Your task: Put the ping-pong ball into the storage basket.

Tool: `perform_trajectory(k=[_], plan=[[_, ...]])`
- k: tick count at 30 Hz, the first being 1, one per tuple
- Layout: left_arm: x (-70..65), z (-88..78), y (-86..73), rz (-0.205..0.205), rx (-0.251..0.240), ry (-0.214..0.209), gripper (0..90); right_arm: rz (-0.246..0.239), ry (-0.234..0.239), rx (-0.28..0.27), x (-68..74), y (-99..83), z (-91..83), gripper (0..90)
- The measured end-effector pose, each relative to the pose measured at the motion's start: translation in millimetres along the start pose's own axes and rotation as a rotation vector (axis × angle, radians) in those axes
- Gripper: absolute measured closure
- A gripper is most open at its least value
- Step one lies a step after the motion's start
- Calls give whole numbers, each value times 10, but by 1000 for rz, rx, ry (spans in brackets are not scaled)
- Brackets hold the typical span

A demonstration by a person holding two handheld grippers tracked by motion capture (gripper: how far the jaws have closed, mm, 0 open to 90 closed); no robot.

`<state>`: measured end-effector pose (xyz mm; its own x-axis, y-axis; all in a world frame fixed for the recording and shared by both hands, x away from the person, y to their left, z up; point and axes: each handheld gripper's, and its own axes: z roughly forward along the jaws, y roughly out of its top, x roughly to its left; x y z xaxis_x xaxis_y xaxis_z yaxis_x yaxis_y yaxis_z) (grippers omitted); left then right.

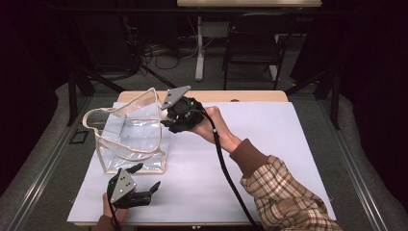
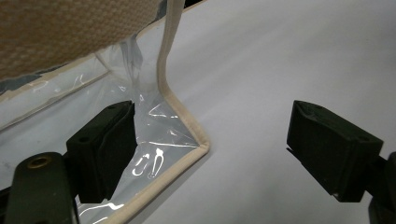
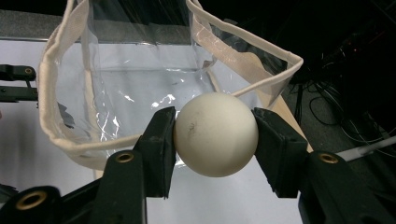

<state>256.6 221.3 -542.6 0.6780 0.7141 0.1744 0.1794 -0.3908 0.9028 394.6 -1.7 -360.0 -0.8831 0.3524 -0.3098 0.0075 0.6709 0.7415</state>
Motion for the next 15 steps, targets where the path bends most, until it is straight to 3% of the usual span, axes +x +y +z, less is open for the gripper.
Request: perform_trajectory(k=[15], plan=[[1, -1, 0, 1, 0, 0, 160, -11, 12, 1, 40, 110, 70, 510]])
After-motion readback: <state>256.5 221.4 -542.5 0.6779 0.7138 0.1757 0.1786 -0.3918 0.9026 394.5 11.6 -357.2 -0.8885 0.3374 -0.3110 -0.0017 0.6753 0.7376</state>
